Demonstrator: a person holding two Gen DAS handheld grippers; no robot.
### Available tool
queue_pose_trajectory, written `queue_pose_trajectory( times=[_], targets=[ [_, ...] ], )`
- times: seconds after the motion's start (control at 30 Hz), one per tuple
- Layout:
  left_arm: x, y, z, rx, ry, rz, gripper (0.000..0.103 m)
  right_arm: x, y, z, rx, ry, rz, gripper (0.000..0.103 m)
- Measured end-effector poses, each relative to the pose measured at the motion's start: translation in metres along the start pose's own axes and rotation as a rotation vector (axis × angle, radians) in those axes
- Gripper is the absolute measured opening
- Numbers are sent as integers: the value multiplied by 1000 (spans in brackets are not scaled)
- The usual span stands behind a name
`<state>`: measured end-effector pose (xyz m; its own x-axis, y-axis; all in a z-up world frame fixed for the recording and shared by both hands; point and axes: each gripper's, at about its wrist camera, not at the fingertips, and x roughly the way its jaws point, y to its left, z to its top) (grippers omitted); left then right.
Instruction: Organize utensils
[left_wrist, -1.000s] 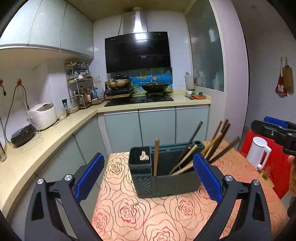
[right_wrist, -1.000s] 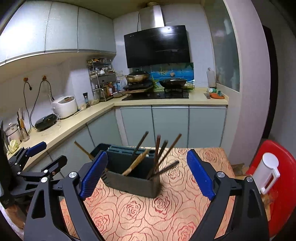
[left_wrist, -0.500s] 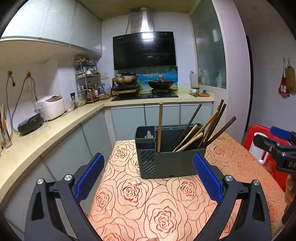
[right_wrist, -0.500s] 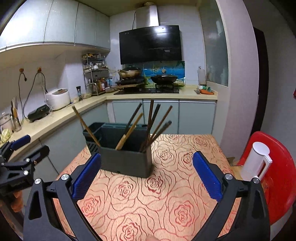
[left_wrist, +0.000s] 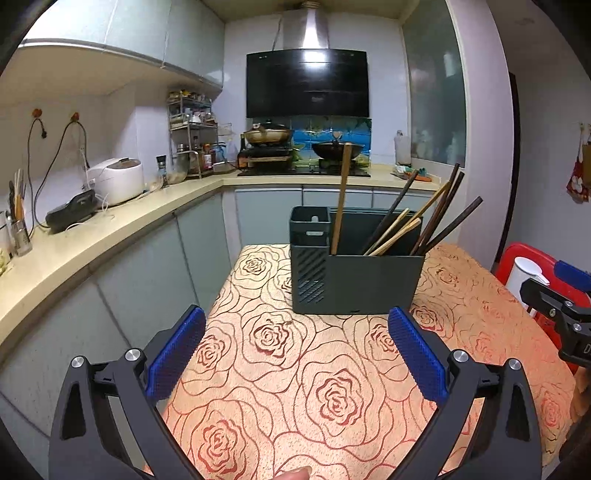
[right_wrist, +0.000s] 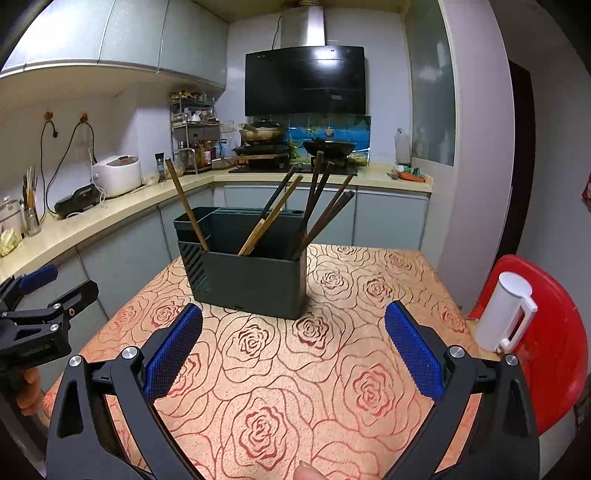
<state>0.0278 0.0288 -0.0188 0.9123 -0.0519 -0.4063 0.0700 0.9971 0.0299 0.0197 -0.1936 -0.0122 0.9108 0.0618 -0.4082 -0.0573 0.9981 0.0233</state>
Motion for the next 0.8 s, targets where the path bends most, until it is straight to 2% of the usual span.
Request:
queue_pose_trajectory(
  times=[0.2,0.37,0.8],
  targets=[
    [-8,3,-5,4,-35,32,96,-2,1,-10,13,-13,-21,96],
    [-11,-2,-3,22,-44,29,96,-2,0,-15,13,-24,-35,96],
    [-5,-11,-11,34,-12,12,96,-2,1,-20,16,-27,-20,96]
  ],
)
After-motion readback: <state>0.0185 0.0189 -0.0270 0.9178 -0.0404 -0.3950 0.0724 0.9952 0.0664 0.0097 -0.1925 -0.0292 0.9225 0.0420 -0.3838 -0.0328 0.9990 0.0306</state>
